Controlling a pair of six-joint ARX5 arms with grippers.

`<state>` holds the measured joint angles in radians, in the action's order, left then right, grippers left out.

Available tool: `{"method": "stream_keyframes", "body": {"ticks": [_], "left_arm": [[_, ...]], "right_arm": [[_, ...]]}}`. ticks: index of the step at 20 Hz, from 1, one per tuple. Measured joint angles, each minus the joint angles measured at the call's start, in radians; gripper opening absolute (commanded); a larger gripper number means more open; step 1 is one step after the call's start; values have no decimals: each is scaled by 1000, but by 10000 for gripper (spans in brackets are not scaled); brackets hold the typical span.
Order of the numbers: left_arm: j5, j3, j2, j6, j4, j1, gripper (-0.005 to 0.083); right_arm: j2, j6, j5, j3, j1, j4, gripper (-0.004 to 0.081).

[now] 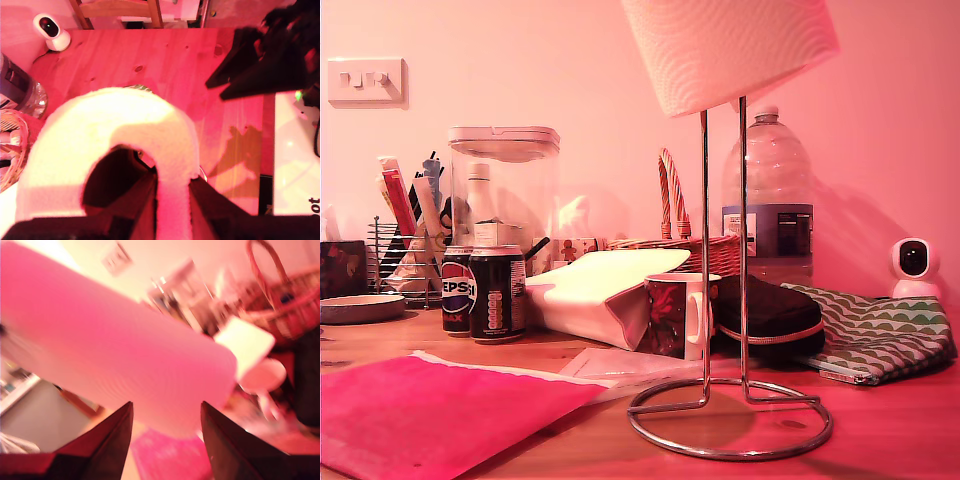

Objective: Insert the paper towel roll into the metallic stand.

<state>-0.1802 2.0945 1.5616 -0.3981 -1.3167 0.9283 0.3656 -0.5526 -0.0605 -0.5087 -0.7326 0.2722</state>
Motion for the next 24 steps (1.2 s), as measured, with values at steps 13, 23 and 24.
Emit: {"method": "stream_keyframes", "body": {"ticks": [13, 23, 24], "left_arm": [[-12, 0, 1, 33, 0, -3, -22], [-13, 0, 1, 33, 0, -15, -22], [-13, 0, 1, 33, 0, -15, -22]], "right_arm": [[169, 369, -77, 98, -2, -105, 345], [249, 474, -62, 415, -3, -607, 353], [266, 484, -62, 416, -3, -632, 353]]}}
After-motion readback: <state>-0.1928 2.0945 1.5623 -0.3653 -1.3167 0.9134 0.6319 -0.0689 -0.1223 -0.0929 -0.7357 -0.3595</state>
